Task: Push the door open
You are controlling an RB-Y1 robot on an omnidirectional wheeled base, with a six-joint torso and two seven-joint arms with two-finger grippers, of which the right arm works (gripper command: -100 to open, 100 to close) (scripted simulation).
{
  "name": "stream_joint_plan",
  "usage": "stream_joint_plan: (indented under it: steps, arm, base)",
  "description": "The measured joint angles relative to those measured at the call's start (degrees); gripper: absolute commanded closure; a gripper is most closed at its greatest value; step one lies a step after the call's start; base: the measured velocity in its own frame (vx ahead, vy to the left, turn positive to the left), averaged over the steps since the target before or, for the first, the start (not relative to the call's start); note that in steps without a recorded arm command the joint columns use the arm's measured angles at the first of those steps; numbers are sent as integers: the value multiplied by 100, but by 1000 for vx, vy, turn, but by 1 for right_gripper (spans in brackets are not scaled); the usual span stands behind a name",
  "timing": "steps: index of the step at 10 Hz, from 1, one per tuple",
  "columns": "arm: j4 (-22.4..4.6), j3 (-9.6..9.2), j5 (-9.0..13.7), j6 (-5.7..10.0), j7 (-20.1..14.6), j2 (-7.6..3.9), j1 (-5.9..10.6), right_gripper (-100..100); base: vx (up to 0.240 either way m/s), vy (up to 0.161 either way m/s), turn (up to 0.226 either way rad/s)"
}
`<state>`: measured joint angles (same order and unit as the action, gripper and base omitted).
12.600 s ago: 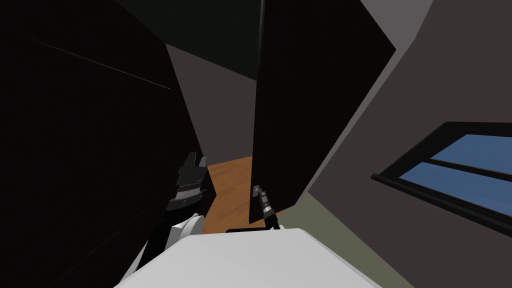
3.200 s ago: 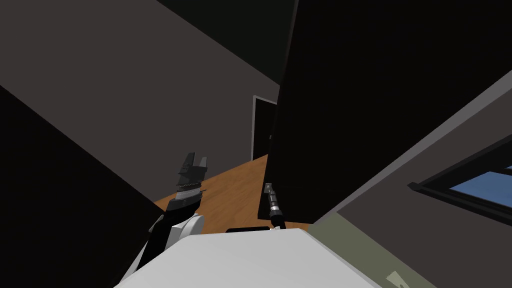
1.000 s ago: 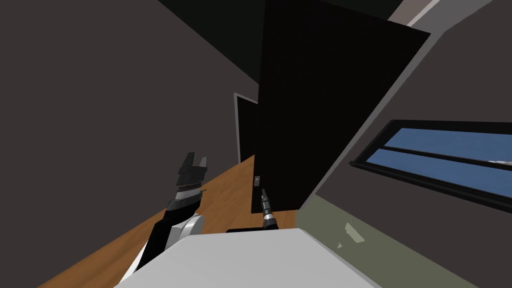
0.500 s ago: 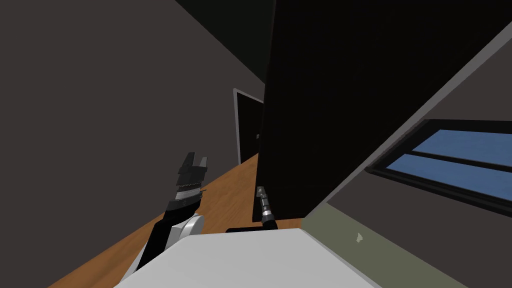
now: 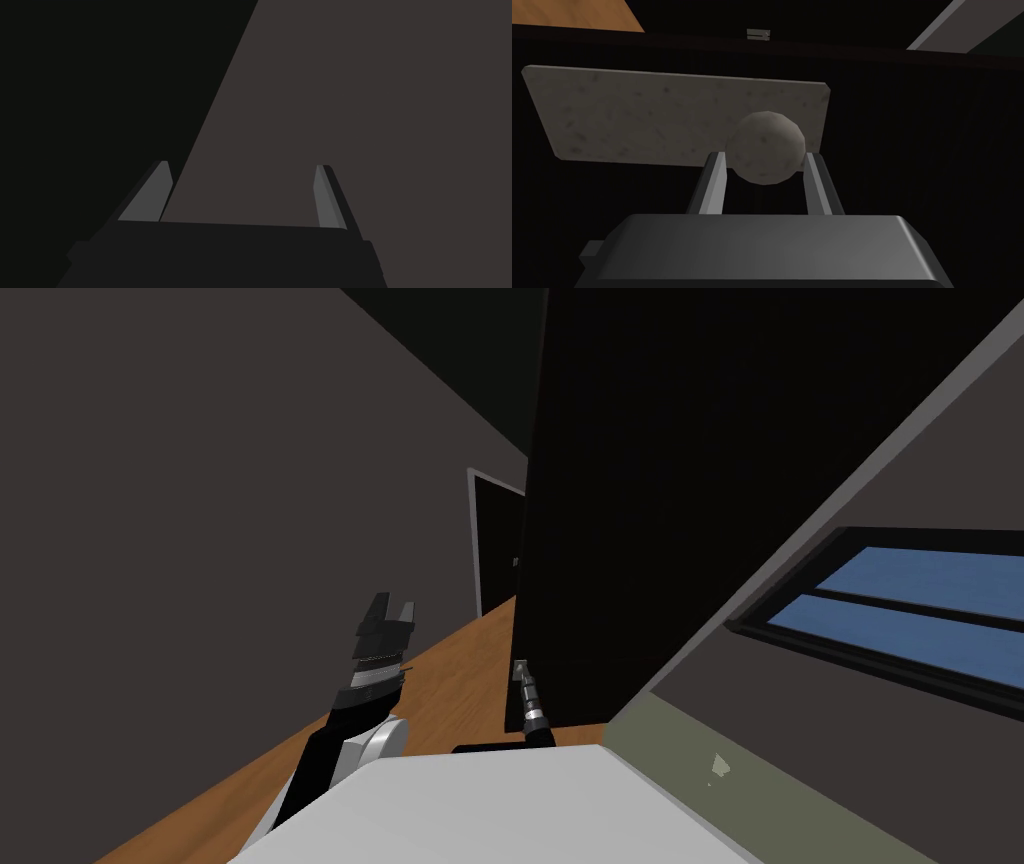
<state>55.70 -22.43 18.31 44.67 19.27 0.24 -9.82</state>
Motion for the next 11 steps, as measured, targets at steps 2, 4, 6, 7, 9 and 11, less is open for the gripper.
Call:
stream_joint_plan:
  steps: [2, 4, 6, 7, 9, 11]
  arm:
    - [61, 30, 28, -52, 13, -54, -50, 100]
    - [75, 149, 98, -42, 41, -127, -72, 100]
    - [36, 290, 180, 17, 40, -173, -34, 100]
    - [101, 366, 223, 5, 64, -172, -64, 100]
    - [46, 539, 320, 53, 76, -140, 6, 100]
    - [65, 563, 364, 121, 112, -138, -48, -100]
  base:
    - [125, 82, -70]
    - [174, 112, -90]
    - [212, 107, -94]
    - [210, 97, -79]
    - [199, 101, -93]
    - [-120, 28, -95]
